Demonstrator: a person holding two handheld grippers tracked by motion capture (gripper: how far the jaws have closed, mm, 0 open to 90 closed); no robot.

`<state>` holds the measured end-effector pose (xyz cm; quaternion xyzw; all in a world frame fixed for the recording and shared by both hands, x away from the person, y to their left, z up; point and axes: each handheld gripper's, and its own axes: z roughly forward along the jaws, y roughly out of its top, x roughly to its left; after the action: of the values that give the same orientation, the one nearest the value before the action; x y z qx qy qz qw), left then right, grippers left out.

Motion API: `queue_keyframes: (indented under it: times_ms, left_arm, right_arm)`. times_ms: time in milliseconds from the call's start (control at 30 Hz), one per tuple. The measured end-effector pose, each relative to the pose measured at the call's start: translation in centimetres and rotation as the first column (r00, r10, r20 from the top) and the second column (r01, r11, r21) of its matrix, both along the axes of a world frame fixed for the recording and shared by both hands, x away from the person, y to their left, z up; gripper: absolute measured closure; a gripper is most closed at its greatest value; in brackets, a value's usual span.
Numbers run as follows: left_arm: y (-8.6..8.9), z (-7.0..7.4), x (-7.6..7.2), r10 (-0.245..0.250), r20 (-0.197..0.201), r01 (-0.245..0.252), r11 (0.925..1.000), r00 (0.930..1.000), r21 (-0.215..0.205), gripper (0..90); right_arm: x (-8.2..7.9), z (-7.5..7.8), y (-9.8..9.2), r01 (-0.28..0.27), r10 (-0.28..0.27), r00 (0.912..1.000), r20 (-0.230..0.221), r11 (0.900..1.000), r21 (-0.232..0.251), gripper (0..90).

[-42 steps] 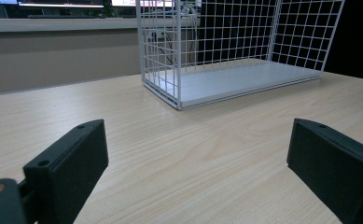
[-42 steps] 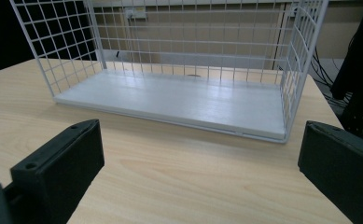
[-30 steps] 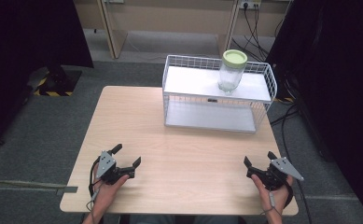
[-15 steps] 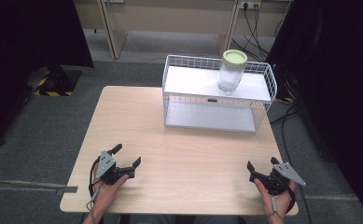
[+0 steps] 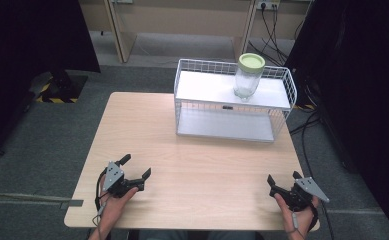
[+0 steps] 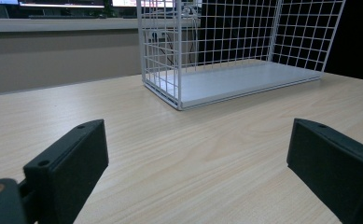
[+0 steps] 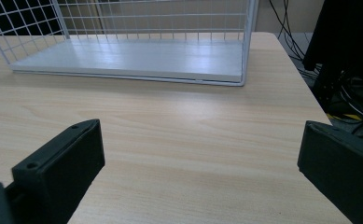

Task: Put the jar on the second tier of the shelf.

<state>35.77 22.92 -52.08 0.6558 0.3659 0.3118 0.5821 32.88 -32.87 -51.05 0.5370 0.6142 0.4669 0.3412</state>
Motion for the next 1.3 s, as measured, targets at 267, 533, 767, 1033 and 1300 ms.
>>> queue_keyframes:
  times_ms: [267,533,767,1033,1300]
  left_arm:
    - [-0.01,0.0,0.0,0.0,0.0,0.0,1.0,1.0,0.001,4.5]
    - [0.01,0.01,0.0,-0.001,0.0,0.001,1.0,1.0,0.007,4.5]
    - [0.01,0.01,0.01,0.0,-0.001,0.0,1.0,1.0,0.007,4.5]
    - [0.0,0.01,0.03,0.0,-0.003,0.0,1.0,1.0,0.006,4.5]
    - [0.01,0.01,0.04,0.001,-0.004,-0.001,1.0,1.0,0.004,4.5]
  right_arm:
    - [-0.09,-0.32,-0.34,0.013,-0.013,0.9999,-0.002,1.0,0.003,0.8]
    - [-0.15,-0.37,-0.4,0.018,-0.018,0.9998,0.004,1.0,0.007,1.0]
    - [-0.27,-0.38,-0.49,0.021,-0.021,0.9997,0.016,1.0,0.015,1.6]
    - [-0.37,-0.39,-0.54,0.024,-0.025,0.9994,0.024,0.999,0.021,1.7]
    - [-0.35,-0.4,-0.58,0.022,-0.023,0.9995,0.022,0.999,0.026,1.7]
